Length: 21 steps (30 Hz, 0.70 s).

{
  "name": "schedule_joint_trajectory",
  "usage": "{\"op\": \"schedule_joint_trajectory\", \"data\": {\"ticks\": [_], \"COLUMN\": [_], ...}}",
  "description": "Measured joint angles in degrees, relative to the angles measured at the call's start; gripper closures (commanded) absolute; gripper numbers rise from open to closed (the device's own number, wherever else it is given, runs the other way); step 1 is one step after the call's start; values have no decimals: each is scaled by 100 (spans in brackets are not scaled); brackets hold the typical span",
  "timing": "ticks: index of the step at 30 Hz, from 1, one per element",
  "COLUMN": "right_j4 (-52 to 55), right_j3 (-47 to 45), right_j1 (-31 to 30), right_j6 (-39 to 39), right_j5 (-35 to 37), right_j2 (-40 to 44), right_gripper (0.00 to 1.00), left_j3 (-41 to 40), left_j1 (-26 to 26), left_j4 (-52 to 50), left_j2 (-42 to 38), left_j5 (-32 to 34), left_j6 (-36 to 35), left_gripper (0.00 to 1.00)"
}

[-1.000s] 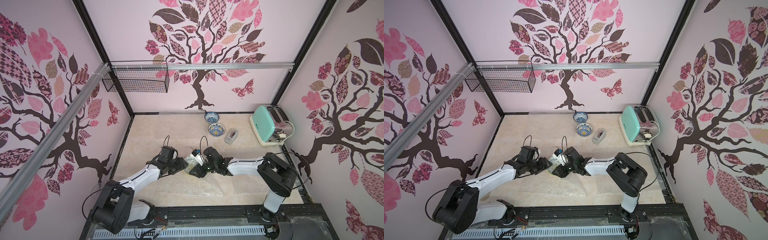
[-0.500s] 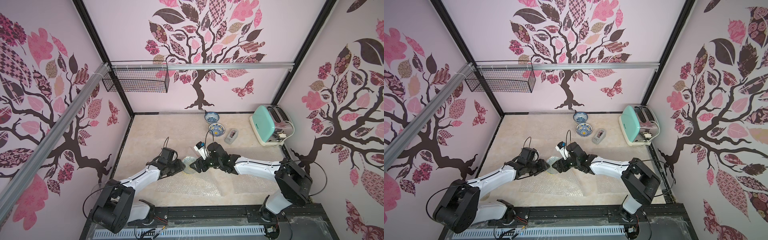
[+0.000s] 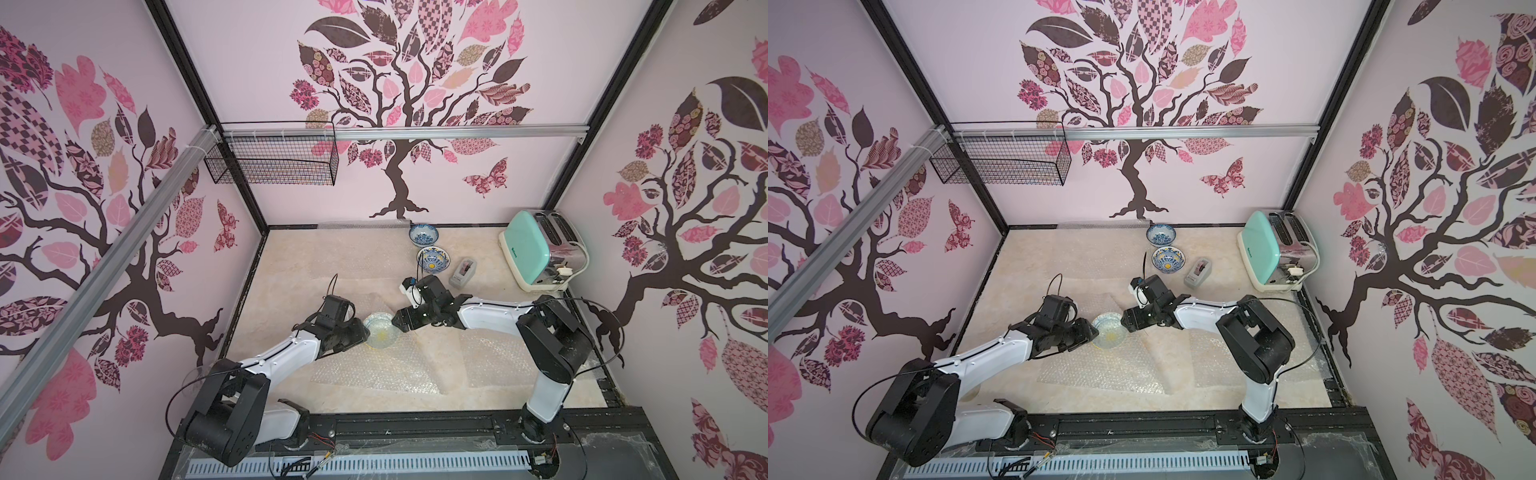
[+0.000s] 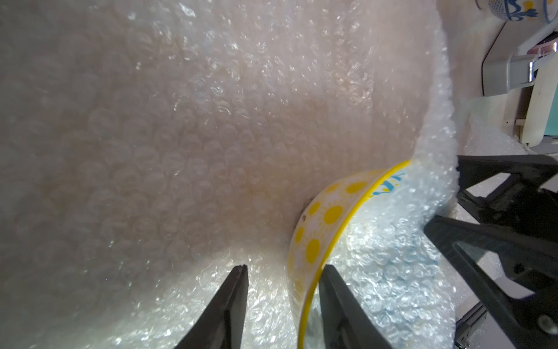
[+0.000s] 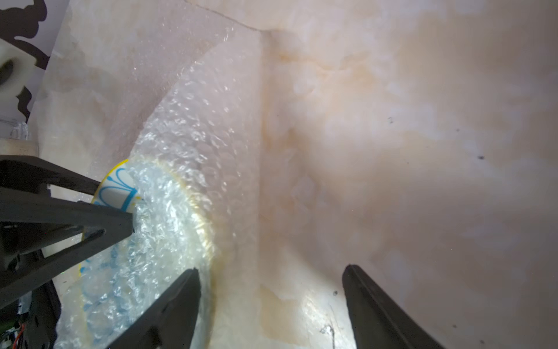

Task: Wrap bowls in bubble wrap
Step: Wrap the bowl in bubble wrap.

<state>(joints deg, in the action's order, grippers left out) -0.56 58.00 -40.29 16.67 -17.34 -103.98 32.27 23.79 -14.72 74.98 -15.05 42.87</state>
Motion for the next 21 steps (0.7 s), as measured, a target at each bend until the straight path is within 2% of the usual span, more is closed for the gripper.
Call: {"op": "schedule_joint_trajectory", "data": {"ticks": [12,18,21], "right_j4": [472,570,577], "right_j3": [581,654,651], "right_j1": [-293,-442,-483], "right_j6": [-63,-149,-177], "right_j5": [317,570,684], "right_j2": [-490,-546,-546], "right_gripper": [26,30,30], "left_j3": [0,50,190], "left_j1": [0,-28,-234], "left_j4": [-9,-258,-503], "left_j2": [55,-74,-348], "left_j5": [9,232,525], "left_j6": [-44,-76,-76], "left_gripper": [55,39,34]}}
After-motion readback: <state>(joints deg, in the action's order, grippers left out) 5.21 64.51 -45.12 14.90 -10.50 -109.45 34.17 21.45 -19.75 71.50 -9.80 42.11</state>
